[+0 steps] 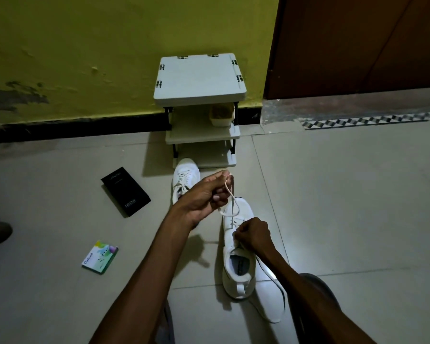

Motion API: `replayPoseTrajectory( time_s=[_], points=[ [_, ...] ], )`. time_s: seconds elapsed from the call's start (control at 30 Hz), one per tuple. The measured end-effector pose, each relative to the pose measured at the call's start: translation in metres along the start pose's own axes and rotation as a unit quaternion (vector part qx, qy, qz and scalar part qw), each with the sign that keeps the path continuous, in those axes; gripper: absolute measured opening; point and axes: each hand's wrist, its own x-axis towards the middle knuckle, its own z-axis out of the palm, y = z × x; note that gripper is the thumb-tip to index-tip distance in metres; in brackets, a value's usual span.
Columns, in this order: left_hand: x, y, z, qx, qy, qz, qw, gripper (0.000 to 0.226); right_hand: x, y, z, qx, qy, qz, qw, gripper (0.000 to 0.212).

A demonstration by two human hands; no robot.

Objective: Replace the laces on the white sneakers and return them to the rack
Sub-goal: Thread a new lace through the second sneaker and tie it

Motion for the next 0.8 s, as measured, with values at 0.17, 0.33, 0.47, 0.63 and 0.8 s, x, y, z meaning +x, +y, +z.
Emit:
replayPoseTrajectory(
  time_s=[0.17, 0.33, 0.47, 0.63, 0.8],
  points=[
    [0.007, -0.006, -0.011, 0.331, 0.161, 0.0, 0.93, 0.023, -0.004, 0.003, -0.007, 0.068, -0.016, 0.011, 0.998, 0.012],
    [0.009, -0.022, -0.024, 0.473, 0.259, 0.01, 0.842, 0.027, -0.003, 0.009, -0.026, 0.107, -0.065, 0.055, 0.991, 0.03],
    [0.007, -0.044, -0.018, 0.479, 0.204, 0.005, 0.854, 0.019, -0.013, -0.001, -0.035, -0.147, -0.091, -0.003, 0.985, 0.043],
    [0.007, -0.079, -0.014, 0.54, 0.17, 0.014, 0.824, 0.011, -0.017, 0.004, -0.034, -0.074, -0.065, -0.012, 0.995, 0.027],
    [0.004, -0.105, -0.013, 0.527, 0.186, 0.034, 0.829, 0.026, -0.014, 0.018, -0.044, 0.181, -0.071, 0.094, 0.976, 0.015]
  ],
)
